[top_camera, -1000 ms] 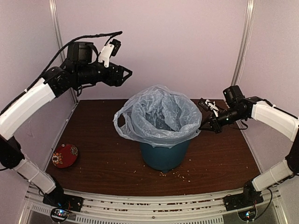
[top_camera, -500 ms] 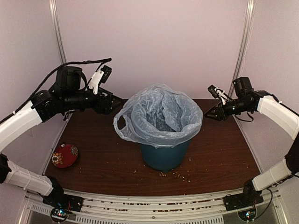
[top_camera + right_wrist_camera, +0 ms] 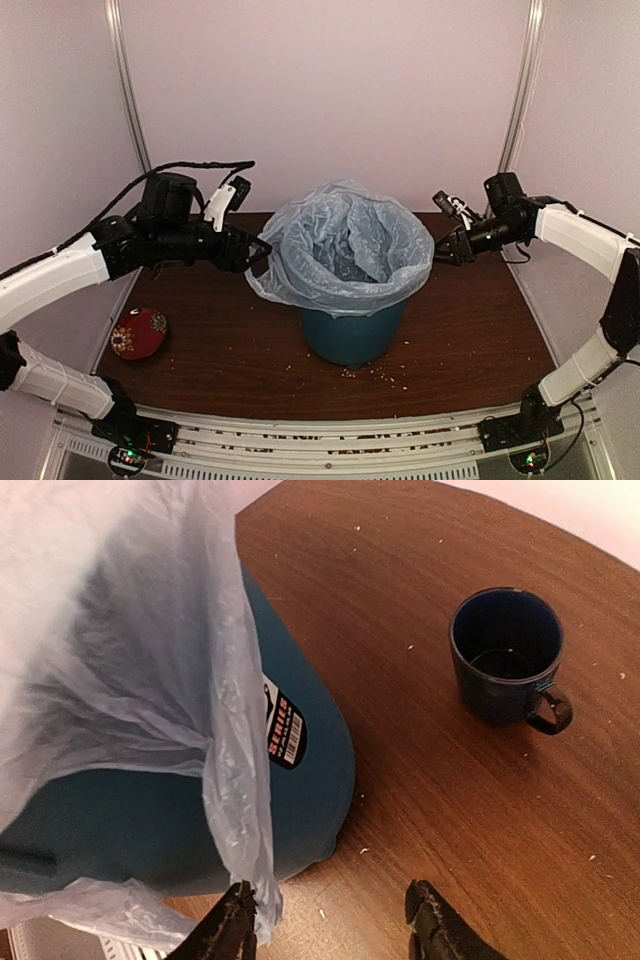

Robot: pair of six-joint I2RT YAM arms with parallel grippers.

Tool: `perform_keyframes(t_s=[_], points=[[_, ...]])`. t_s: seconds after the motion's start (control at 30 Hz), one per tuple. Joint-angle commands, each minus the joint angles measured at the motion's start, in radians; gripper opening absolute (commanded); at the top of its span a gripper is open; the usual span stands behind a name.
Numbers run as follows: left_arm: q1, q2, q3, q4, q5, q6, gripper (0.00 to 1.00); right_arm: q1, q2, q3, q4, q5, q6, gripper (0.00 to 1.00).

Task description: Put the trash bags into the trash bin

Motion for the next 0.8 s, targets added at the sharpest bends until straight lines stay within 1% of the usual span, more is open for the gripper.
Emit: perform_keyframes(t_s=[0.0,0.03,0.1,0.17,0.2,0.23,0.27,0.33,0.43,0.6,0.77], points=[[0.003,0.062,-0.023,0.127,-0.029,-0.028,0.64,0.047,0.079,0.027,0.024,-0.017,0.006,0.53],[0.003,0.084,-0.024,0.137,-0.034,-0.034,0.57,0.053,0.096,0.033,0.021,-0.022,0.004,0.52],[0.004,0.104,-0.053,0.204,-0.031,-0.042,0.40,0.062,0.120,0.042,0.017,-0.050,-0.005,0.45],[0.004,0.122,-0.070,0.252,-0.027,-0.050,0.21,0.067,0.134,0.037,0.022,-0.088,-0.003,0.29],[0.003,0.134,-0.077,0.266,-0.027,-0.053,0.12,0.070,0.140,0.034,0.029,-0.098,0.003,0.23],[0.004,0.143,-0.083,0.277,-0.021,-0.055,0.05,0.074,0.145,0.031,0.033,-0.106,0.005,0.17],[0.003,0.153,-0.091,0.287,-0.013,-0.056,0.00,0.078,0.151,0.027,0.034,-0.113,0.004,0.12],[0.003,0.167,-0.109,0.310,0.001,-0.064,0.00,0.082,0.162,0.018,0.037,-0.118,0.006,0.00],[0.004,0.196,-0.123,0.315,0.021,-0.077,0.00,0.084,0.177,-0.002,0.058,-0.086,0.029,0.00],[0.004,0.260,-0.138,0.293,0.050,-0.096,0.00,0.085,0.190,-0.034,0.050,-0.032,0.013,0.00],[0.004,0.295,-0.148,0.295,0.069,-0.103,0.00,0.085,0.191,-0.061,0.030,-0.015,-0.002,0.00]])
